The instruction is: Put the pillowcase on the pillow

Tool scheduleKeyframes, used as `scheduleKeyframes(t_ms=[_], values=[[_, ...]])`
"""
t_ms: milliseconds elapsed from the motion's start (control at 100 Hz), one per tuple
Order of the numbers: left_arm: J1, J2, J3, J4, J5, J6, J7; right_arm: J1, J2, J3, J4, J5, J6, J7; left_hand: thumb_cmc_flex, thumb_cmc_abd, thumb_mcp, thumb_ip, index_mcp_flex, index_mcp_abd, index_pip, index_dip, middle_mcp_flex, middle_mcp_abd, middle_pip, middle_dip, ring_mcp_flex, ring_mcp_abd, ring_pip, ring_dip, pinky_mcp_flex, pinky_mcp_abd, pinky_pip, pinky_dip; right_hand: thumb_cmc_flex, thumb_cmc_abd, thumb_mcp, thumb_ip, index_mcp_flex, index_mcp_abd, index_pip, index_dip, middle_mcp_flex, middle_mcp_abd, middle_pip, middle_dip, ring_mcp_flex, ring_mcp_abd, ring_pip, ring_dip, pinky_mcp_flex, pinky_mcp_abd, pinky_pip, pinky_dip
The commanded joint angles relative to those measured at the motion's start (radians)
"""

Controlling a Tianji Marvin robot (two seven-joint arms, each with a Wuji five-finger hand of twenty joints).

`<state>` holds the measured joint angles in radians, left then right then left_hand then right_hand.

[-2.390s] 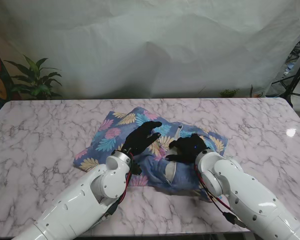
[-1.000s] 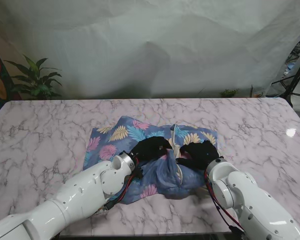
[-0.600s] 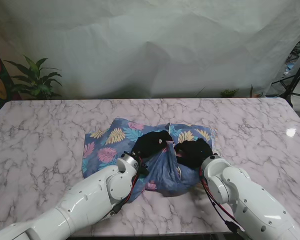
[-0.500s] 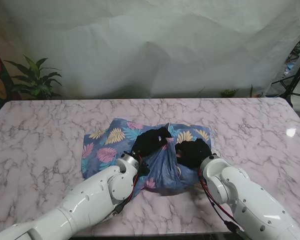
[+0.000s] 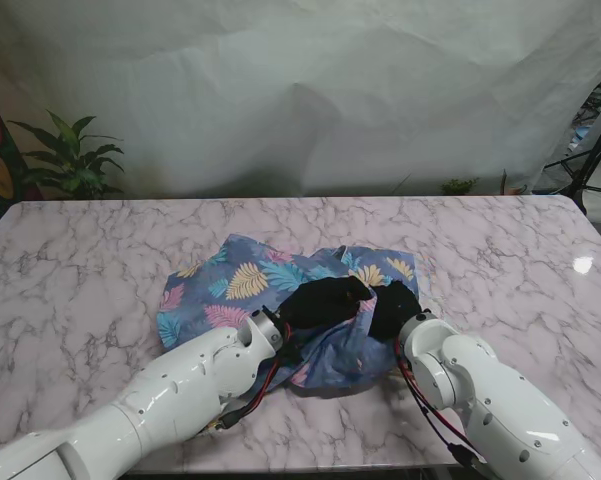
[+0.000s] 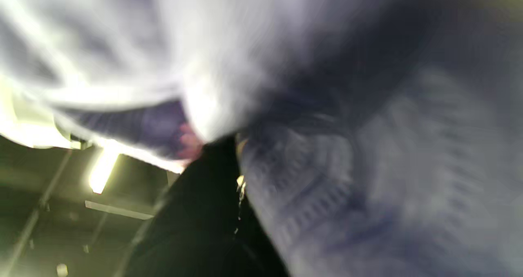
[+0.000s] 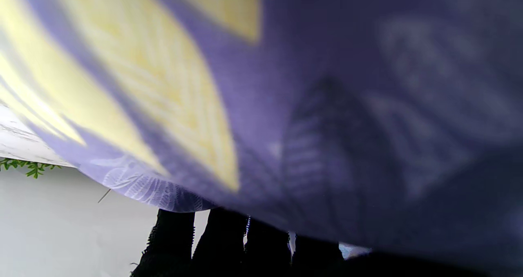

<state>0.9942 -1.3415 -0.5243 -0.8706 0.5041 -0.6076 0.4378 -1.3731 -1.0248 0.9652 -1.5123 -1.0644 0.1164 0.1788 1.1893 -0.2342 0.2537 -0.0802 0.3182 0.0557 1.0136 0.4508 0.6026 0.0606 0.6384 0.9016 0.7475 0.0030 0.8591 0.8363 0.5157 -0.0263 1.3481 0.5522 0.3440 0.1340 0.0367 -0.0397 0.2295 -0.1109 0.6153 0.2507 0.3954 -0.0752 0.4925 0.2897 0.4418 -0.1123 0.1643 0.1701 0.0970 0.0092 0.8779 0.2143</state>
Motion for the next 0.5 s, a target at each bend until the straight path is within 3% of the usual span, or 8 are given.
scheduleKeyframes(t_ms=[0, 90, 160, 240, 320, 490], values=[[-0.031, 0.038, 0.022, 0.004, 0.018, 0.028, -0.144, -0.012, -0.009, -0.007, -0.016, 0.003, -0.009, 0.007, -0.144, 0.000, 0.183, 0.011, -0.020, 0.058, -0.242, -0.039, -0.229, 0.004, -0.036, -0.274, -0.170, 0.044, -0.215, -0.115, -0.163, 0.027, -0.190, 0.005, 0.012, 0.006, -0.006, 0.007, -0.009, -0.040, -0.018, -0.022, 0.023, -0.033, 0.000, -0.009, 0.037, -0.018, 0.046, 0.017, -0.004, 0.006, 0.009, 0.012], [-0.078, 0.064, 0.078, 0.005, 0.044, 0.058, -0.219, -0.021, -0.010, 0.001, -0.036, 0.003, -0.009, 0.007, -0.263, 0.003, 0.264, 0.025, -0.074, 0.091, -0.394, -0.065, -0.378, 0.007, -0.118, -0.383, -0.360, 0.102, -0.383, -0.267, -0.325, 0.059, -0.378, -0.039, 0.011, 0.007, -0.006, 0.007, -0.009, -0.039, -0.018, -0.022, 0.024, -0.031, 0.000, -0.009, 0.038, -0.017, 0.046, 0.017, -0.004, 0.006, 0.009, 0.012], [-0.104, 0.083, 0.113, -0.003, 0.051, 0.092, -0.292, -0.035, -0.011, 0.012, -0.061, -0.001, -0.006, 0.008, -0.299, 0.002, 0.246, 0.025, -0.142, 0.140, -0.512, -0.098, -0.404, 0.046, -0.301, -0.499, -0.514, 0.154, -0.454, -0.330, -0.425, 0.077, -0.498, -0.089, 0.011, 0.006, -0.005, 0.007, -0.007, -0.039, -0.017, -0.021, 0.027, -0.034, 0.000, -0.009, 0.040, -0.017, 0.046, 0.017, -0.004, 0.006, 0.009, 0.012], [-0.128, 0.096, 0.144, 0.000, 0.055, 0.111, -0.345, -0.056, -0.012, 0.029, -0.102, 0.000, 0.001, 0.020, -0.325, 0.003, 0.210, 0.025, -0.168, 0.172, -0.689, -0.155, -0.452, 0.076, -0.483, -0.525, -0.639, 0.187, -0.492, -0.386, -0.503, 0.089, -0.584, -0.143, 0.014, 0.002, -0.004, 0.007, -0.006, -0.038, -0.017, -0.022, 0.029, -0.030, -0.001, -0.009, 0.040, -0.015, 0.044, 0.016, -0.004, 0.006, 0.009, 0.012], [-0.141, 0.109, 0.160, -0.008, 0.053, 0.123, -0.387, -0.082, -0.014, 0.049, -0.153, -0.001, 0.020, 0.038, -0.343, 0.005, 0.184, 0.027, -0.176, 0.187, -0.801, -0.166, -0.500, 0.105, -0.583, -0.470, -0.665, 0.206, -0.586, -0.453, -0.555, 0.101, -0.627, -0.175, 0.020, -0.006, -0.001, 0.008, -0.002, -0.036, -0.017, -0.022, 0.033, -0.029, -0.002, -0.010, 0.040, -0.013, 0.043, 0.016, -0.003, 0.008, 0.009, 0.012], [-0.150, 0.154, 0.163, -0.076, 0.070, 0.167, -0.478, -0.132, -0.018, 0.092, -0.261, -0.013, 0.068, 0.063, -0.350, 0.017, 0.139, 0.029, -0.164, 0.161, -0.831, -0.112, -0.498, 0.120, -0.618, -0.553, -0.682, 0.214, -0.647, -0.438, -0.564, 0.109, -0.673, -0.202, 0.034, -0.024, 0.007, 0.009, 0.025, -0.035, -0.015, -0.021, 0.052, -0.020, -0.004, -0.011, 0.047, -0.003, 0.042, 0.015, -0.002, 0.012, 0.009, 0.011]])
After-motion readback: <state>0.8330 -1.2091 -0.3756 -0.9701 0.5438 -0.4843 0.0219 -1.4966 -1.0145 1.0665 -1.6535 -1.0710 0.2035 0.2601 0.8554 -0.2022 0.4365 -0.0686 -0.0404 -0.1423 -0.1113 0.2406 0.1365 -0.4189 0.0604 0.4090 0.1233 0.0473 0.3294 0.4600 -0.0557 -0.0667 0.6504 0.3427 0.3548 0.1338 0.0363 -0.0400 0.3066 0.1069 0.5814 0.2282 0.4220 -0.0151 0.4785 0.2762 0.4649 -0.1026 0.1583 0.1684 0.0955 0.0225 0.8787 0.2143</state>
